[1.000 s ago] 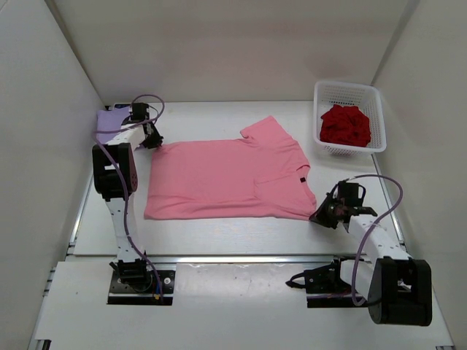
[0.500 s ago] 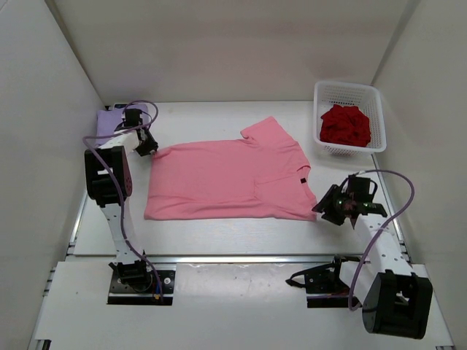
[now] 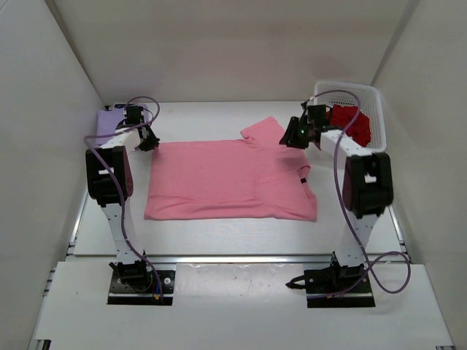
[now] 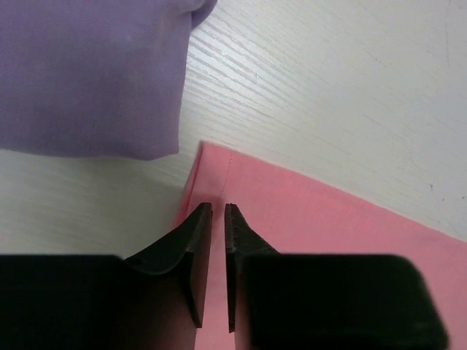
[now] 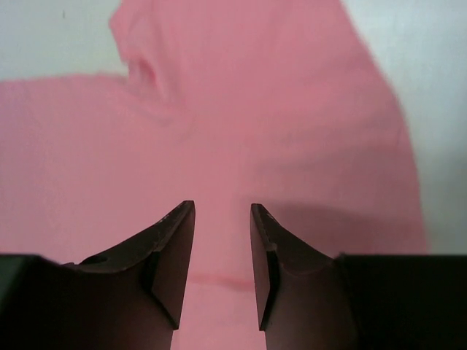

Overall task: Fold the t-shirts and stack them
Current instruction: Grap the side of the flattened tshirt furthest away from the robot with both arms

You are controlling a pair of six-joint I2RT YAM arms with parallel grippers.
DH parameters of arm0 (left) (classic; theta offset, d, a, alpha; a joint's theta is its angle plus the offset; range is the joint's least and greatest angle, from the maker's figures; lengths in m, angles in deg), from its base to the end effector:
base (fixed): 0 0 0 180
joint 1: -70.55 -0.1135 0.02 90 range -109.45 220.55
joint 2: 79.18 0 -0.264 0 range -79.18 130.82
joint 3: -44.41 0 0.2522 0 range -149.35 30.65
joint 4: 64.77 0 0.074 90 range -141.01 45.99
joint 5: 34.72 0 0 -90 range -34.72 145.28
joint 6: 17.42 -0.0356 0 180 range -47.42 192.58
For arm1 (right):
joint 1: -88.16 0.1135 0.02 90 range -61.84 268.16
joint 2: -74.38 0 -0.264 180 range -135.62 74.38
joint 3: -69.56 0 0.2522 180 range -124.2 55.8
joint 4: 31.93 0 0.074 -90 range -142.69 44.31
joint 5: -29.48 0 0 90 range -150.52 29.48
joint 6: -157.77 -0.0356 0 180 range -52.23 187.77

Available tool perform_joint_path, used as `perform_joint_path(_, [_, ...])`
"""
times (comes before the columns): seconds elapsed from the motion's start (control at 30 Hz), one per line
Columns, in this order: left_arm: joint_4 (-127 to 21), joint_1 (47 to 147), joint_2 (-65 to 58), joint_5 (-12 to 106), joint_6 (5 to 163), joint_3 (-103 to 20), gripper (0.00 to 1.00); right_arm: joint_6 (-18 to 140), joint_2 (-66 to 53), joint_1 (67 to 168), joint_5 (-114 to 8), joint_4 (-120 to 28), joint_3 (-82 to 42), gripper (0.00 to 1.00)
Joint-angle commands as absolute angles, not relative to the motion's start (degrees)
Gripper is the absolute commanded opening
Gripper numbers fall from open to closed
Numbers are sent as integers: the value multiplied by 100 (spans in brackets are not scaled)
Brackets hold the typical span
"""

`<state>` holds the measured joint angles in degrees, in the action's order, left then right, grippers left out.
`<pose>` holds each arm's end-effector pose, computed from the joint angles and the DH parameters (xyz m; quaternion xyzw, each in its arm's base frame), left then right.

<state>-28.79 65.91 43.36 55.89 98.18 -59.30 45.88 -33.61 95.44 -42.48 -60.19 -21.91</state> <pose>0.4623 0.0379 0.1651 -0.2502 0.9198 -0.0500 0.2982 0.4151 0.0641 0.2169 0.0561 0.9120 0.2357 0.3310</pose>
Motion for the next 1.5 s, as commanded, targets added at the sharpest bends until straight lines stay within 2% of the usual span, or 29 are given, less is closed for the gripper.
perform_joint_path(0.0, [-3017, 6624, 4246, 5423, 9833, -6058, 22, 5229, -4677, 9405, -4136, -6297, -3782, 34])
perform_joint_path(0.1, [-3000, 6677, 4255, 5458, 9789, -6137, 14, 5650, -5612, 9457, -4354, -7254, -5640, 35])
perform_joint_path(0.17, [-3018, 6677, 4299, 5449, 9824, -6163, 10, 5932, -6637, 9554, -4522, -7932, -7488, 36])
perform_joint_path(0.23, [-3018, 6694, 4317, 5467, 9815, -6181, 9, 6030, -7300, 9528, -4621, -8287, -8434, 38])
perform_joint_path(0.3, [-3018, 6651, 4343, 5476, 9807, -6207, 6, 5689, -7214, 9379, -4410, -7745, -7947, 39])
perform_joint_path(0.33, [-3009, 6651, 4343, 5502, 9806, -6216, 11, 5626, -7318, 9361, -4400, -7672, -8094, 40])
perform_joint_path(0.4, [-3018, 6686, 4378, 5519, 9807, -6286, 28, 5643, -7765, 9447, -4417, -7768, -8726, 43])
perform_joint_path(0.47, [-2887, 6669, 4483, 5641, 9807, -6435, 37, 5547, -7723, 9475, -4444, -7452, -8483, 43])
perform_joint_path(0.53, [-2772, 6677, 4545, 5712, 9780, -6681, 41, 5511, -7899, 9554, -4487, -7399, -8579, 42])
perform_joint_path(0.67, [-2474, 6590, 4747, 5862, 9666, -7094, 43, 5152, -8022, 9519, -4312, -7127, -8649, 43])
perform_joint_path(1.0, [-1700, 6774, 5362, 6064, 9323, -7833, 39, 4949, -8066, 9325, -3635, -7213, -8456, 42])
perform_joint_path(1.07, [-1612, 6774, 5450, 6029, 9271, -7955, 41, 4949, -8075, 9334, -3513, -7310, -8482, 40])
perform_joint_path(1.27, [-1321, 6801, 5705, 6047, 9270, -8343, 34, 4896, -8163, 9281, -3371, -7320, -8596, 27])
perform_joint_path(1.3, [-1365, 6800, 5670, 6012, 9270, -8282, 32, 4905, -8145, 9299, -3389, -7320, -8657, 22])
perform_joint_path(1.47, [-1559, 6765, 5442, 5994, 9340, -7992, 7, 4800, -8145, 9325, -3389, -7223, -8728, 3])
